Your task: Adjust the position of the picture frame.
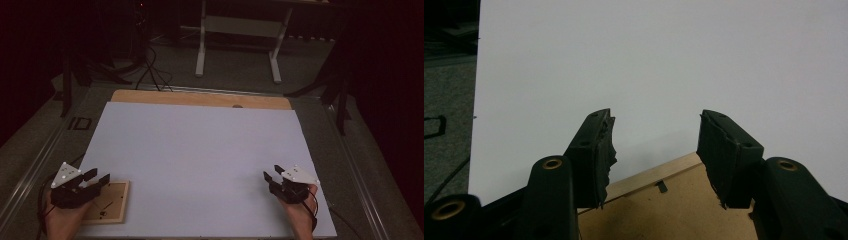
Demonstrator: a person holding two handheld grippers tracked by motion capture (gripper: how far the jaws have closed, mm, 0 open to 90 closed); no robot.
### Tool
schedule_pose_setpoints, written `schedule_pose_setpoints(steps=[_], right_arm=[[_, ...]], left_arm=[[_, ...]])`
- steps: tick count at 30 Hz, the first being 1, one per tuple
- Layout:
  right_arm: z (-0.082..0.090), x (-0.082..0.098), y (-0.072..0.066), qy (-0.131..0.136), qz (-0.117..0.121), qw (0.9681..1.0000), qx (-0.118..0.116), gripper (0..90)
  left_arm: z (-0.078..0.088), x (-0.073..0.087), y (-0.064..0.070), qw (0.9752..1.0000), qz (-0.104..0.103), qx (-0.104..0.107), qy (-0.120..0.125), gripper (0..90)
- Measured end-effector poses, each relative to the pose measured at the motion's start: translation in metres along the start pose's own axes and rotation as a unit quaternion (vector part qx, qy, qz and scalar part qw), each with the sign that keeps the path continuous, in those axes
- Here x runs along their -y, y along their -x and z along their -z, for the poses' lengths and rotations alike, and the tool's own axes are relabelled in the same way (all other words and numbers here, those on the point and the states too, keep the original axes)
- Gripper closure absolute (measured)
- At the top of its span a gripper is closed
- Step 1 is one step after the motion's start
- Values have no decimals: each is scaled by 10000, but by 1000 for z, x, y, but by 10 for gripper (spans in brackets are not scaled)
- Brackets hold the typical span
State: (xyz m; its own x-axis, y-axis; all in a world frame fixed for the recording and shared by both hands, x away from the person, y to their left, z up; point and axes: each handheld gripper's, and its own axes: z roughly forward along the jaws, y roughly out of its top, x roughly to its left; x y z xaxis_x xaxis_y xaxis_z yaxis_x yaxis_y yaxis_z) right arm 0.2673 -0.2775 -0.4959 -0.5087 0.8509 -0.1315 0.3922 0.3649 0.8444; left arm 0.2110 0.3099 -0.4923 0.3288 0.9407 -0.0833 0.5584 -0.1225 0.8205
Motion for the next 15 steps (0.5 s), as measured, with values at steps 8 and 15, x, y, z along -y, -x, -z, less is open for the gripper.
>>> schedule_pose_setpoints(steps=[8,15], right_arm=[[2,-1,-1,87,24,10000,6,502],[0,0,-2,67,78,9999,-38,481]], left_arm=[[-2,0,2,9999,-73,94,-82,505],[-4,0,5,9997,-116,198,-126,579]])
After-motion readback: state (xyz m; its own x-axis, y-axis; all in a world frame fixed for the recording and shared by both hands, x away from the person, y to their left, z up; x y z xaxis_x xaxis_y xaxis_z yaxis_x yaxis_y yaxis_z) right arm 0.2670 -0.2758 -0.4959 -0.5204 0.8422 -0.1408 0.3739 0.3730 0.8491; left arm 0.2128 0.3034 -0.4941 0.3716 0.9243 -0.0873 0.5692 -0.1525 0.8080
